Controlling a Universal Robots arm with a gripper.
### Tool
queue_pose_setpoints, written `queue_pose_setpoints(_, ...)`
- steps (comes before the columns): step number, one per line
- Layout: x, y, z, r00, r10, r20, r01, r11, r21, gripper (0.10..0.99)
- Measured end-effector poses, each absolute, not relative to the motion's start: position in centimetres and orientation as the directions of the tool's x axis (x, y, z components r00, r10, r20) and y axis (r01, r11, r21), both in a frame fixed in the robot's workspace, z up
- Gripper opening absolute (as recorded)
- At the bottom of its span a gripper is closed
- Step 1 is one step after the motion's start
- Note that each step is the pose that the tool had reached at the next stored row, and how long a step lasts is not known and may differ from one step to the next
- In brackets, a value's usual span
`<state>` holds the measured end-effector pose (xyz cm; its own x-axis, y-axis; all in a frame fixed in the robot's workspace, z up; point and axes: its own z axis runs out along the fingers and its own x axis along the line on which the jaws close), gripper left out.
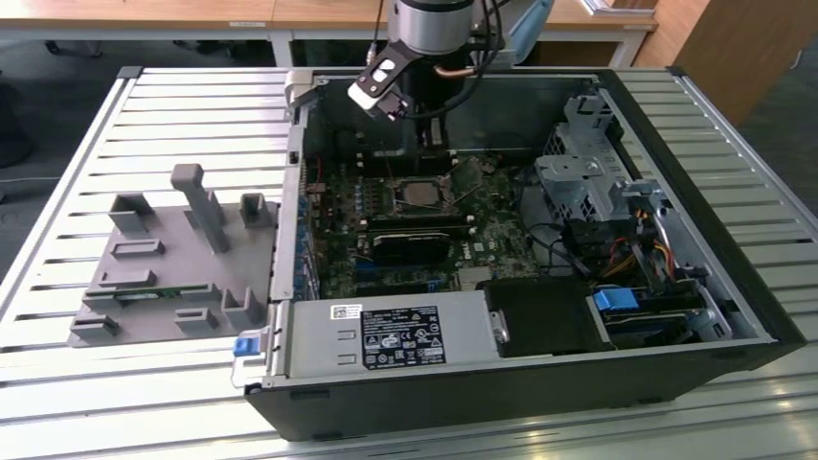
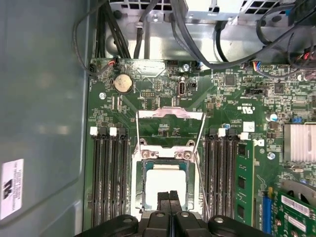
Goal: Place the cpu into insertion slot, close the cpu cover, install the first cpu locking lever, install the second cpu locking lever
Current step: 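Close the cpu cover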
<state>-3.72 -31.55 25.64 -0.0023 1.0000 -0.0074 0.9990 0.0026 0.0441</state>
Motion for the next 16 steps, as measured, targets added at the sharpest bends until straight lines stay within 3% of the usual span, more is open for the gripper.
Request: queue_pose_setpoints(16, -3.7, -32.1, 27.4, -0.002, 1.0, -0.007, 0.999, 0.003, 0.044, 0.106)
